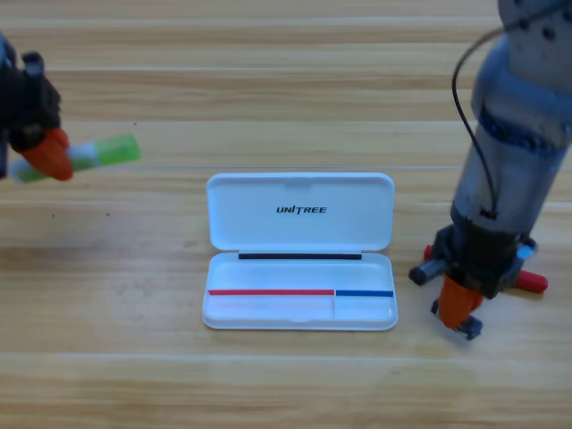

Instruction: Clean up eraser and pencils

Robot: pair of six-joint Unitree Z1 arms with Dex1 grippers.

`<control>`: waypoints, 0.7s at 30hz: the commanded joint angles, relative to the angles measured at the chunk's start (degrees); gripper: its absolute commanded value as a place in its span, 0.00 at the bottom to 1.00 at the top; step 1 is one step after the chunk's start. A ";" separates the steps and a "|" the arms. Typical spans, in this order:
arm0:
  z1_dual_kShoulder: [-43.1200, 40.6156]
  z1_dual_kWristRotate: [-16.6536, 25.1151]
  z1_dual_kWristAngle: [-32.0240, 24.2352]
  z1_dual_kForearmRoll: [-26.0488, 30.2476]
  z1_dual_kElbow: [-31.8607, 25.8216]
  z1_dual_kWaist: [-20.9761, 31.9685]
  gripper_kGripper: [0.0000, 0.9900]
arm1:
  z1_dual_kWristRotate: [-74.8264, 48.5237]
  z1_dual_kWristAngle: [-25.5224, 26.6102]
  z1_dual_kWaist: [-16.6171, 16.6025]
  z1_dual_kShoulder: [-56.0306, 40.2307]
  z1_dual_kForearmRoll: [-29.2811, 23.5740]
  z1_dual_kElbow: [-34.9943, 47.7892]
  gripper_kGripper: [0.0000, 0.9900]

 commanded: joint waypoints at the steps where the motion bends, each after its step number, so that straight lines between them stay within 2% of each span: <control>1: -1.40 -0.27 -1.39 3.71 -2.20 -1.11 0.00 | -17.33 2.73 4.71 3.92 7.40 -5.94 0.00; 8: -1.75 -0.36 -1.56 4.32 -1.67 -1.46 0.00 | -30.25 0.44 6.82 7.44 8.81 -12.36 0.00; 10: -1.84 -0.36 -1.48 4.32 -1.58 -1.46 0.00 | -31.84 -1.23 7.08 8.40 8.81 -14.38 0.00; 21: -1.05 -0.45 -1.39 4.41 -0.79 -1.55 0.00 | -36.85 -2.37 7.69 12.36 8.81 -20.53 0.00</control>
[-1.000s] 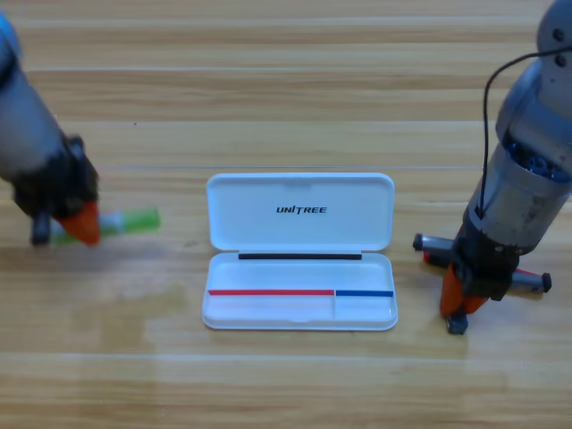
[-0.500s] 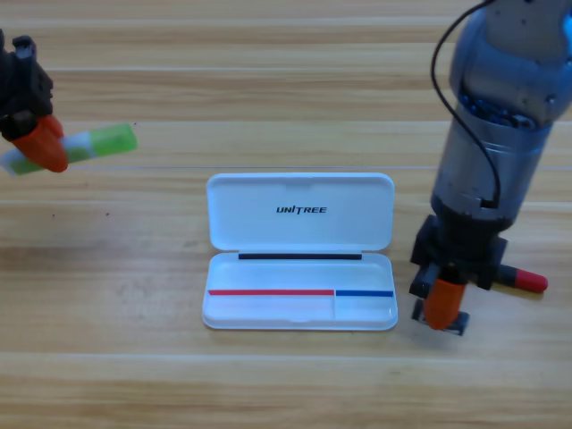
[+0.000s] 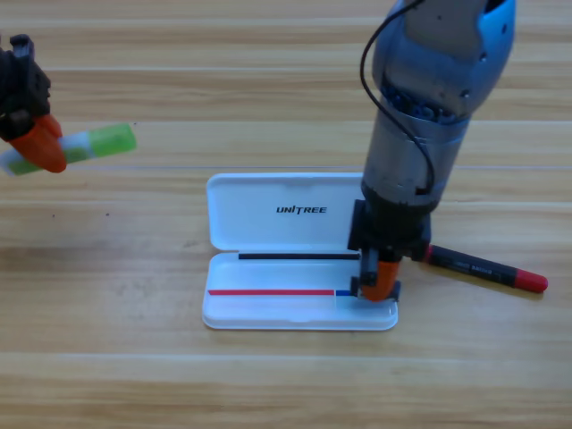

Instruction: Clean up eraser and pencils

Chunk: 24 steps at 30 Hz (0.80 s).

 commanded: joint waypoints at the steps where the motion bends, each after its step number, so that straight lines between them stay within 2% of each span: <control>1: 0.44 -0.42 -0.31 0.59 1.90 -0.97 0.00 | -1.50 -1.49 1.59 5.28 1.07 -1.35 0.00; 11: 1.67 -0.42 -0.40 -0.03 2.86 -0.97 0.00 | -2.29 -3.16 1.24 6.52 0.89 -1.44 0.00; 22: 2.46 -0.33 -0.40 -0.90 3.57 -1.06 0.00 | -2.20 -2.37 1.24 7.39 0.80 -1.53 0.01; 23: 2.55 -0.33 -0.40 -0.90 3.57 -1.06 0.00 | -2.20 -2.37 1.24 7.48 0.80 -1.53 0.13; 24: 2.64 -0.33 -0.40 -0.90 3.57 -1.06 0.00 | -2.20 -2.37 1.24 7.48 0.80 -1.53 0.20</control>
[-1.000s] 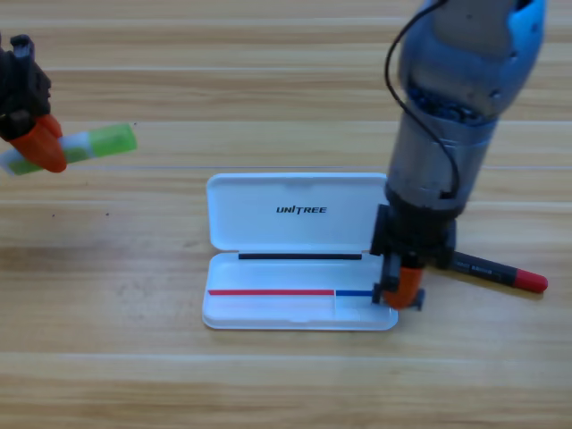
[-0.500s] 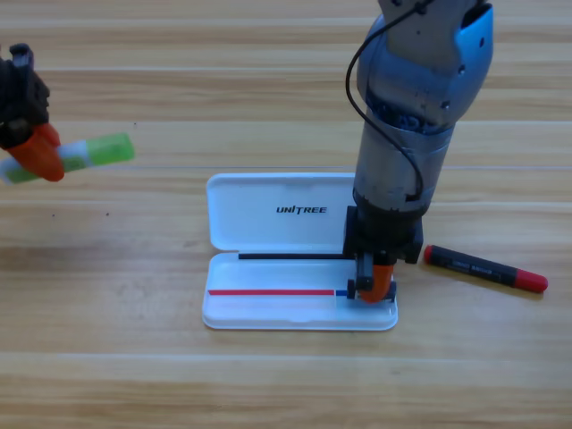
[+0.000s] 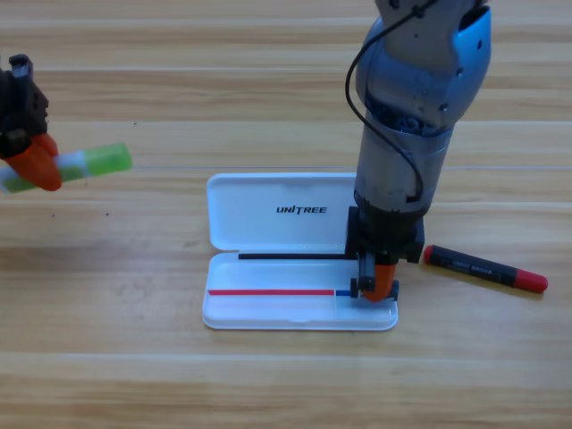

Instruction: Clean up eraser and pencils

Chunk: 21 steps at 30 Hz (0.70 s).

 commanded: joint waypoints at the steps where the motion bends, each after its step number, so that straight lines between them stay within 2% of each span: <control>1: 2.50 -0.31 -0.40 -0.85 1.39 -0.99 0.00 | -0.08 0.23 1.00 4.85 0.80 -0.17 0.27; 4: 2.68 -0.31 -0.40 -1.11 1.66 -0.99 0.00 | 0.01 0.32 1.00 4.23 0.80 -0.43 0.65; 5: 2.68 -0.31 -0.40 -1.29 1.83 -0.99 0.00 | 0.01 0.32 1.00 3.70 0.80 -0.43 0.73; 6: 2.68 -0.31 -0.40 -1.38 2.01 -0.99 0.00 | 0.01 0.32 1.00 3.00 0.80 -0.34 0.77; 11: 2.68 -0.40 -0.49 -1.55 2.36 -1.08 0.00 | 0.01 1.55 0.83 -4.65 0.80 1.77 0.81; 16: 2.68 -0.49 -0.49 -1.55 1.92 -1.96 0.00 | 0.10 3.48 0.30 -19.15 0.89 9.15 0.87; 19: 2.59 -0.49 -0.75 -1.55 0.87 -3.81 0.00 | -0.26 3.13 -1.72 -26.71 0.89 15.48 0.87; 21: 3.20 -1.19 -1.45 -1.55 -0.28 -5.92 0.00 | -1.49 2.08 -4.36 -29.52 0.89 19.96 0.88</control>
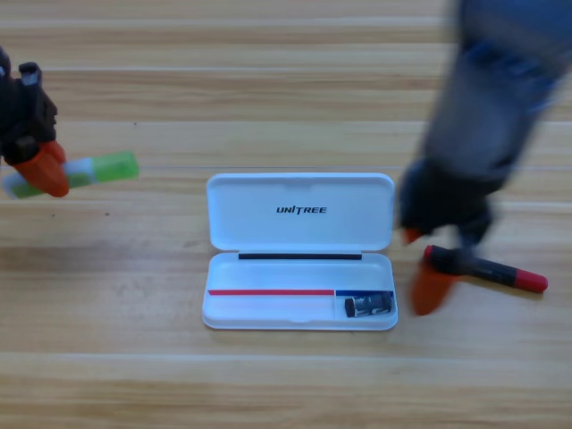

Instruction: Clean up eraser and pencils

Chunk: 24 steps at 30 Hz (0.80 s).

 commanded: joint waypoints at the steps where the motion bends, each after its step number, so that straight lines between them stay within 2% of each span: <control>1: 3.00 -1.71 -1.45 -0.46 -1.71 -6.67 0.00 | -2.81 -1.35 -6.04 -13.50 0.89 12.19 0.88; 3: 4.67 -2.85 -1.36 -0.46 -3.21 -9.83 0.00 | -3.33 -4.16 -9.73 -12.35 -1.57 15.97 0.88; 6: 8.63 -4.88 -0.13 -0.72 -5.14 -14.66 0.00 | -4.04 -7.68 -14.83 -7.61 -8.52 19.58 0.88; 9: 12.94 -6.37 0.48 -2.48 -5.67 -18.36 0.00 | -5.09 -8.38 -17.73 -2.07 -14.40 19.93 0.88; 11: 15.66 -6.90 0.66 -3.27 -6.28 -19.94 0.00 | -5.35 -8.29 -18.08 1.00 -16.43 19.14 0.88; 15: 19.88 -7.95 1.10 -4.41 -7.34 -22.05 0.00 | -5.35 -7.59 -18.08 5.66 -16.87 16.68 0.88; 24: 24.80 -9.27 1.28 -5.91 -8.57 -23.19 0.00 | -6.59 -6.53 -16.94 12.69 -18.54 12.46 0.84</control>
